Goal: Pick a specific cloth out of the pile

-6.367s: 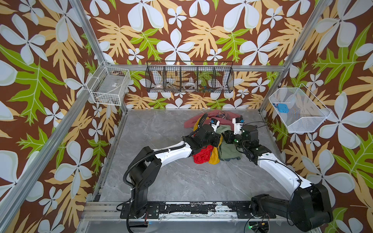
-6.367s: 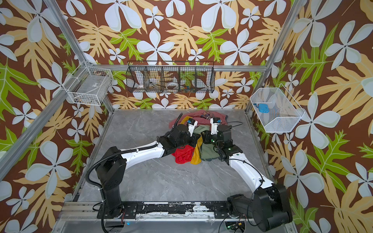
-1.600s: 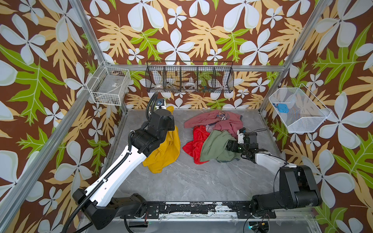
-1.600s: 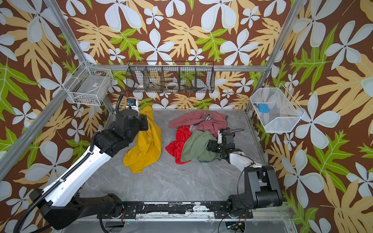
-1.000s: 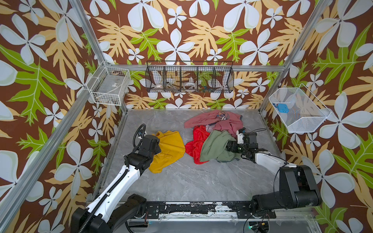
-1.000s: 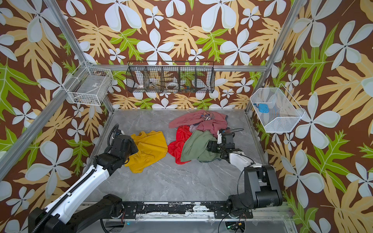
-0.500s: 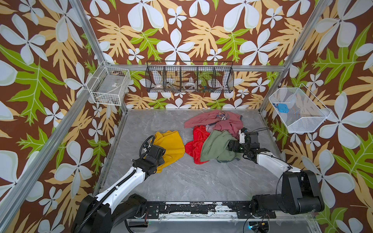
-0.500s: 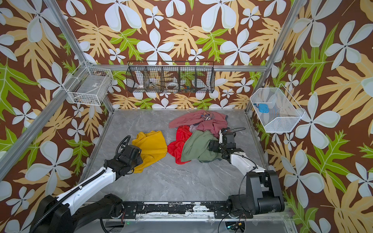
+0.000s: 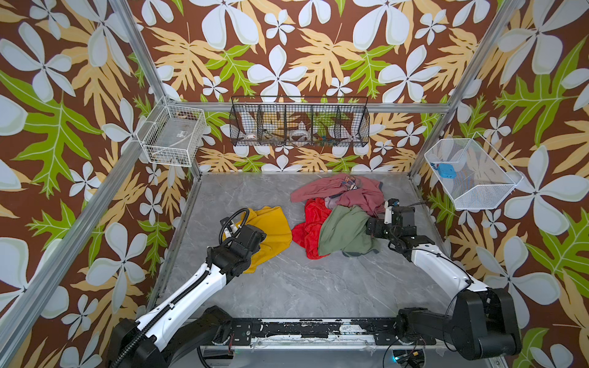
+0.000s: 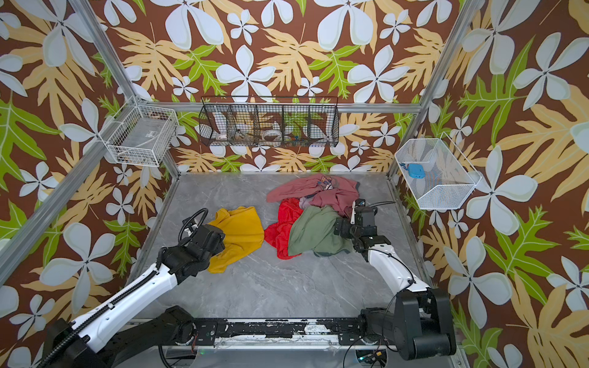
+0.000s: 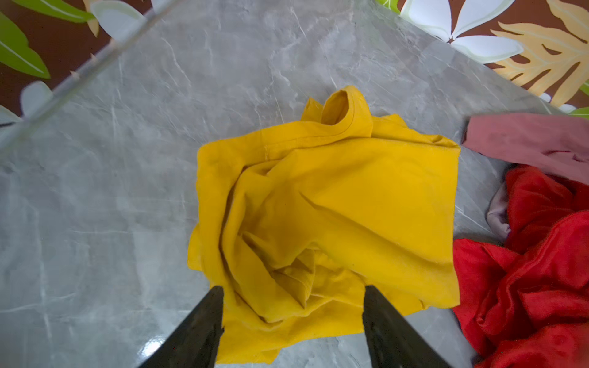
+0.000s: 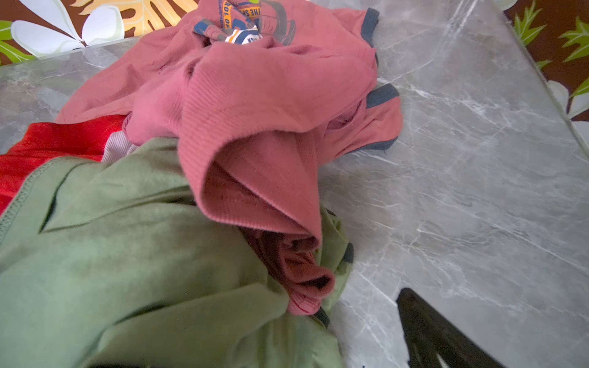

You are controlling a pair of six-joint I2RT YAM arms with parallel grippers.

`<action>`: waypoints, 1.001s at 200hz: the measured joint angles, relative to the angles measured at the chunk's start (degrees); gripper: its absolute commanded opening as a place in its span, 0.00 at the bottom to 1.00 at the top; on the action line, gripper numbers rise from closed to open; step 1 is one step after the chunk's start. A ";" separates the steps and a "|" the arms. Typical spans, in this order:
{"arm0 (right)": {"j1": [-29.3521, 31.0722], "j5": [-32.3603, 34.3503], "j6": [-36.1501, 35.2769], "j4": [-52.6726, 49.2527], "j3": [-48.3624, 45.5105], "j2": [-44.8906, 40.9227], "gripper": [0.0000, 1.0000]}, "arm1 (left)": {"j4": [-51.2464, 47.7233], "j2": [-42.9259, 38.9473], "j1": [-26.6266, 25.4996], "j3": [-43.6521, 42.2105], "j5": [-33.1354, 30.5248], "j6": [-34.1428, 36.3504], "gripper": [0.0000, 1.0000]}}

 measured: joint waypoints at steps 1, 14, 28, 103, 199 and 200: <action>0.00 0.09 0.00 -0.02 0.00 -0.04 1.00 | -0.17 0.09 -0.02 0.22 -0.22 0.15 0.73; 0.00 0.74 0.00 -0.55 0.00 -0.61 1.00 | -1.22 0.61 -0.26 2.01 -1.57 0.96 0.73; 0.00 1.62 0.00 -0.92 0.00 -1.36 1.00 | -1.77 0.81 -0.61 3.50 -2.71 2.64 0.73; 0.00 2.97 -0.50 -1.05 0.44 -2.49 1.00 | 4.11 17.14 -1.09 10.75 7.63 24.70 0.86; 2.86 -4.26 -2.12 0.22 0.13 3.96 0.97 | 5.95 35.26 -3.32 10.75 17.99 31.65 0.87; 2.89 -4.24 -2.12 0.20 0.15 4.07 0.97 | 5.99 35.45 -3.34 10.71 17.99 31.56 0.87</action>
